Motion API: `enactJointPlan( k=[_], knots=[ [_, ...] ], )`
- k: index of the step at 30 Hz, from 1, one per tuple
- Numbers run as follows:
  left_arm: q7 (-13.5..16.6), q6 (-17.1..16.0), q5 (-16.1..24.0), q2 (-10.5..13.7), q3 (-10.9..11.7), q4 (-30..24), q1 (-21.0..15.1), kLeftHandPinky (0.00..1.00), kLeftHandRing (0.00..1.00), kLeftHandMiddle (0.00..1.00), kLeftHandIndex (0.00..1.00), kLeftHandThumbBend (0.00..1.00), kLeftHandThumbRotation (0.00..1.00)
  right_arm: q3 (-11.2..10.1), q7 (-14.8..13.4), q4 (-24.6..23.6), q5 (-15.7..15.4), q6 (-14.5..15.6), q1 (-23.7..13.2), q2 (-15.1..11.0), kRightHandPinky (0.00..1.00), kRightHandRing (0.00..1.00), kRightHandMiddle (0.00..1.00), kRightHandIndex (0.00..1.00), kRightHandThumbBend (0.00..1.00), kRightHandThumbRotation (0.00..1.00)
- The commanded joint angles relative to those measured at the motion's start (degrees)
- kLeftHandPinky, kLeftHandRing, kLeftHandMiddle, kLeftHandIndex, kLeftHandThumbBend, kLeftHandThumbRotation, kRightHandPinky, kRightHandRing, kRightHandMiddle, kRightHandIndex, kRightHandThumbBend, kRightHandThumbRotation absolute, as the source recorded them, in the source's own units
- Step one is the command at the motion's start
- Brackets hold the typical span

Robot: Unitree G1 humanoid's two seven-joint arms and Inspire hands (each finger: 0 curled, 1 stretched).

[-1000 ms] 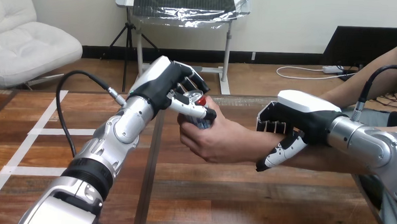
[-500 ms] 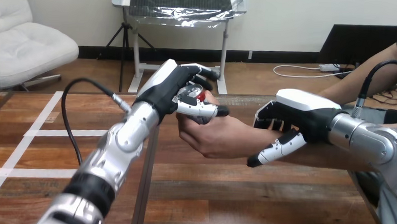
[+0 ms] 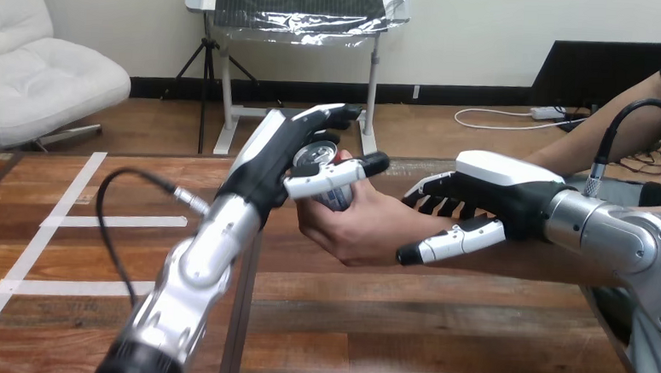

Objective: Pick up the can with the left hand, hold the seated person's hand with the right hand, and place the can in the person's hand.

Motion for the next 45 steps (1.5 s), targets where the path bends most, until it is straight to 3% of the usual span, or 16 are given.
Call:
enactJointPlan(
  k=[1,11,18,23,35,45],
  knots=[
    [1.19,0.80,-1.01,0.87,2.39,-10.69,5.10,0.74,0.84,0.86,0.82,0.79,0.87,-2.16,0.70,-2.31,2.13,1.65,1.11,0.26,0.64,0.74,0.80,0.86,1.00,0.98],
    [1.95,1.28,-1.34,0.22,3.43,-19.08,11.85,0.77,0.87,0.87,0.82,0.81,0.92,-2.91,-1.65,-5.07,2.22,2.94,2.61,0.54,0.67,0.79,0.85,0.89,1.00,1.00],
    [2.73,2.57,-1.40,-0.40,3.94,-25.39,16.59,0.80,0.89,0.88,0.83,0.85,0.94,-4.61,-6.71,-7.17,2.01,3.36,5.03,1.97,0.67,0.82,0.86,0.89,1.00,1.00],
    [3.13,2.76,-1.61,-0.81,4.25,-28.97,19.52,0.81,0.91,0.89,0.84,0.87,0.96,-5.82,-8.84,-8.42,2.88,4.32,6.41,3.05,0.67,0.83,0.87,0.90,0.99,1.00],
    [3.31,-0.60,-3.69,-1.56,4.99,-35.07,25.99,0.85,0.93,0.91,0.87,0.76,0.99,-9.38,-11.54,-12.10,8.36,3.38,9.90,5.46,0.72,0.88,0.92,0.95,0.91,1.00],
    [3.23,-0.86,-5.58,-2.26,5.61,-40.81,31.18,0.91,0.95,0.91,0.88,0.74,1.00,-13.49,-14.23,-15.92,15.91,-0.87,13.98,9.15,0.75,0.89,0.93,0.95,0.82,1.00]
  ],
)
